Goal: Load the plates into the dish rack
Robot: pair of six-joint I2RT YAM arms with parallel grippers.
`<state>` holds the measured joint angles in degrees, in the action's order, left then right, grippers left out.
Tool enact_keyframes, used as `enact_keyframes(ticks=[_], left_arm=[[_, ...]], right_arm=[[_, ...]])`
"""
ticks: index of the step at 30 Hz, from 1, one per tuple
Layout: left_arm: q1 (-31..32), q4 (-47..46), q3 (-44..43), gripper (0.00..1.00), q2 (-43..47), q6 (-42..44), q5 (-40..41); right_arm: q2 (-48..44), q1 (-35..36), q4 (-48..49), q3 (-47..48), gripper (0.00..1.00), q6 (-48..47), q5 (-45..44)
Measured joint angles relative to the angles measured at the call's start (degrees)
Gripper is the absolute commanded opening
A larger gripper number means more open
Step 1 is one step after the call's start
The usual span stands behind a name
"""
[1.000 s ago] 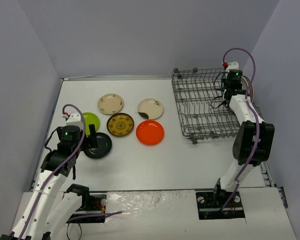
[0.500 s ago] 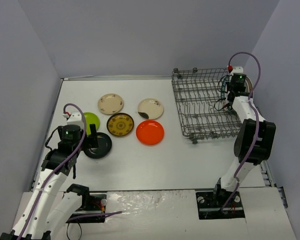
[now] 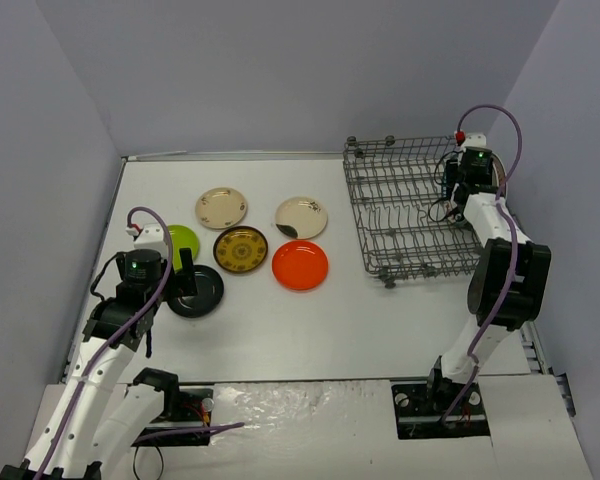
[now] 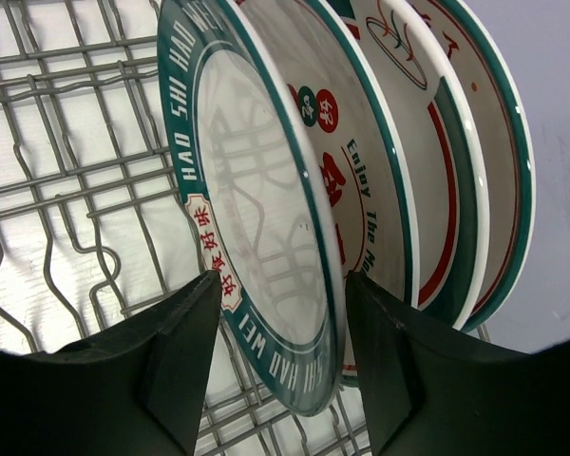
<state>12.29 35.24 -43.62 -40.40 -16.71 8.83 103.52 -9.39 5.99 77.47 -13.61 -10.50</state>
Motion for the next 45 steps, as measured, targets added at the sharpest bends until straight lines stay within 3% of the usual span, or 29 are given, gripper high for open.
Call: enact_keyframes(ticks=[6, 14, 22, 32, 36, 45], left_arm=[[0.0, 0.0, 0.0, 0.97, 0.0, 0.0, 0.0], [0.0, 0.0, 0.0, 0.97, 0.2, 0.0, -0.3], [0.0, 0.4, 0.0, 0.97, 0.6, -3.8, -0.4], [0.0, 5.6, 0.8, 0.97, -2.6, -22.7, 1.3], [-0.6, 6.0, 5.0, 0.97, -0.8, -30.5, 1.9], [-8.9, -0.3, 19.5, 0.96, 4.9, -40.6, -3.5]], right_arm=[[-3.7, 0.1, -0.4, -1.1, 0.69, 1.0, 0.5], [-15.8, 1.1, -2.1, -1.5, 0.92, 3.5, 0.7], [-34.1, 3.6, -4.8, -5.7, 0.95, 14.4, 8.0], [-47.5, 21.6, -4.3, -21.5, 0.99, 33.2, 26.2], [-50.7, 23.9, -5.0, -28.3, 0.99, 37.7, 31.4], [-59.2, 24.1, -4.7, -35.0, 1.00, 40.9, 40.5]])
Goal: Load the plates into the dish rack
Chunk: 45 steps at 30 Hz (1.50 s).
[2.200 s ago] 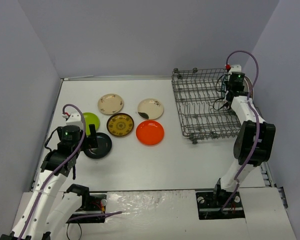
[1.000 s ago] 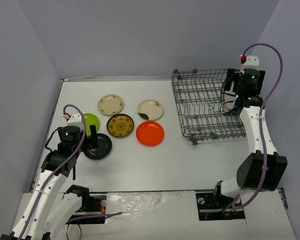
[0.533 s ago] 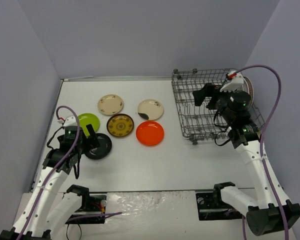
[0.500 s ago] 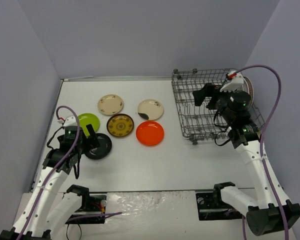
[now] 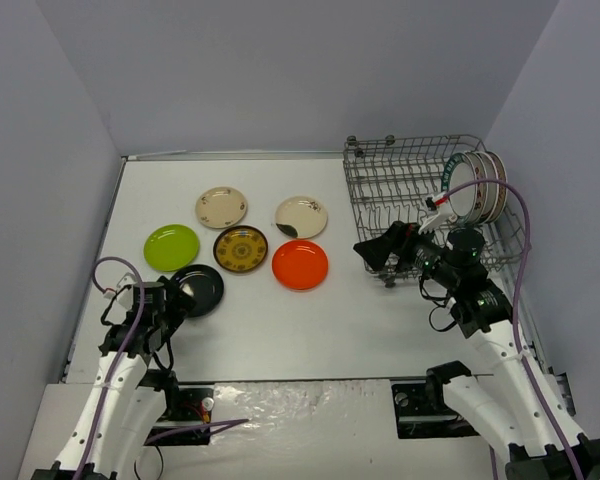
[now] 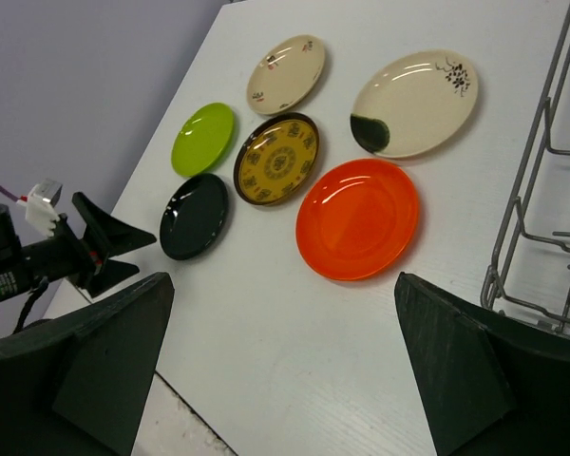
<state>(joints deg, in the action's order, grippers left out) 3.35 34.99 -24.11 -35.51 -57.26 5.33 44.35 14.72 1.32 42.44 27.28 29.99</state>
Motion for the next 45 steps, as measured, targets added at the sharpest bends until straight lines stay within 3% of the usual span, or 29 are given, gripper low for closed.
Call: enact_keyframes(ticks=[9, 24, 33, 40, 45], left_arm=[[-5.7, -11.6, 8.6, 0.79, -0.5, -5.1, -5.5], [-7.7, -23.6, 11.9, 0.43, -6.0, -10.1, -6.4], [-8.0, -24.4, 14.4, 0.01, -5.1, -12.7, -4.3], [-8.0, -21.6, 14.6, 0.00, -1.2, -13.9, -4.0], [-8.0, -14.4, 12.9, 0.00, 3.7, -13.8, -4.0]], right_arm=[[-2.4, 3.5, 0.0, -1.7, 1.00, 1.3, 3.4], [-2.9, 6.0, 0.0, -1.7, 1.00, 1.4, 3.9], [-2.8, 6.0, 0.0, -2.0, 1.00, 1.2, 3.9], [-2.1, 6.6, -0.1, -2.2, 1.00, 1.0, 3.9], [-0.9, 7.0, -0.2, -2.1, 1.00, 1.0, 3.9]])
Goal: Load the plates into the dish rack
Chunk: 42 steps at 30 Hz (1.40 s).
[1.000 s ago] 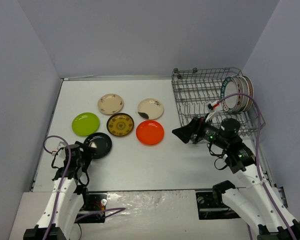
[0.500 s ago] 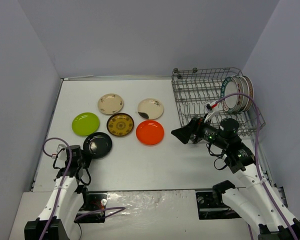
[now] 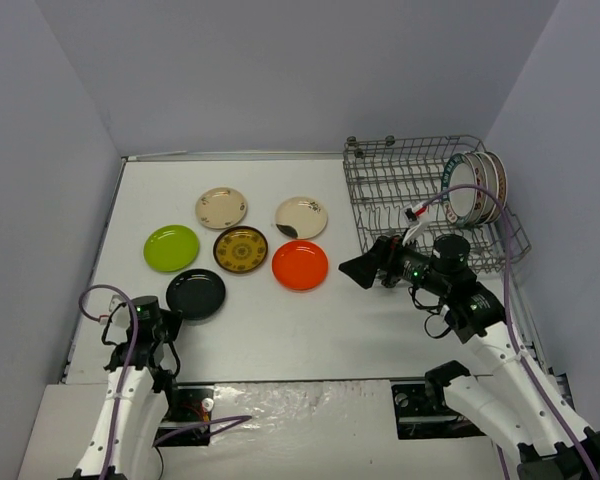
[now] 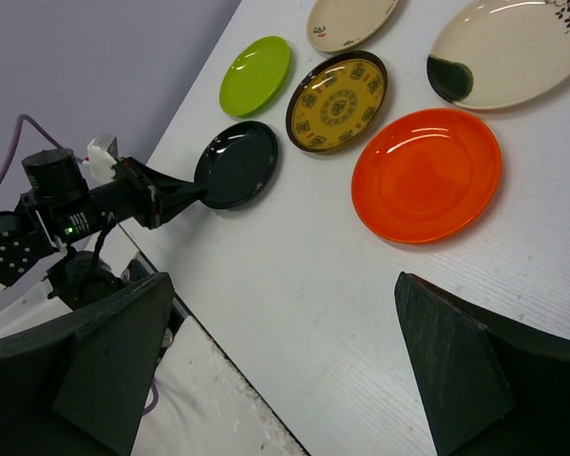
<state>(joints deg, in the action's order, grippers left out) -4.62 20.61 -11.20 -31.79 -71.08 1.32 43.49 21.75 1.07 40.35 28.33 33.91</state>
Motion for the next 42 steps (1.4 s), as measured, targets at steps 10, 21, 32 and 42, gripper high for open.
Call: enact_keyframes(ticks=[10, 21, 32, 42], left_arm=[[0.0, 12.4, -15.3, 0.00, 5.8, 6.6, -7.2], [0.4, 12.4, -28.0, 0.00, -1.3, 14.4, -24.3], [4.1, 11.4, -30.6, 0.00, -4.8, 18.2, -31.2], [8.0, 8.7, -30.9, 0.00, -6.6, 19.2, -32.6]], right_arm=[[10.2, 4.6, 0.0, 4.2, 0.98, 2.4, -0.4], [27.3, 21.7, 5.3, 12.6, 0.88, 4.9, -5.1], [38.3, 24.0, 12.2, 18.1, 0.62, 8.1, -8.7], [41.7, 24.1, 15.5, 19.2, 0.07, 10.1, -10.8]])
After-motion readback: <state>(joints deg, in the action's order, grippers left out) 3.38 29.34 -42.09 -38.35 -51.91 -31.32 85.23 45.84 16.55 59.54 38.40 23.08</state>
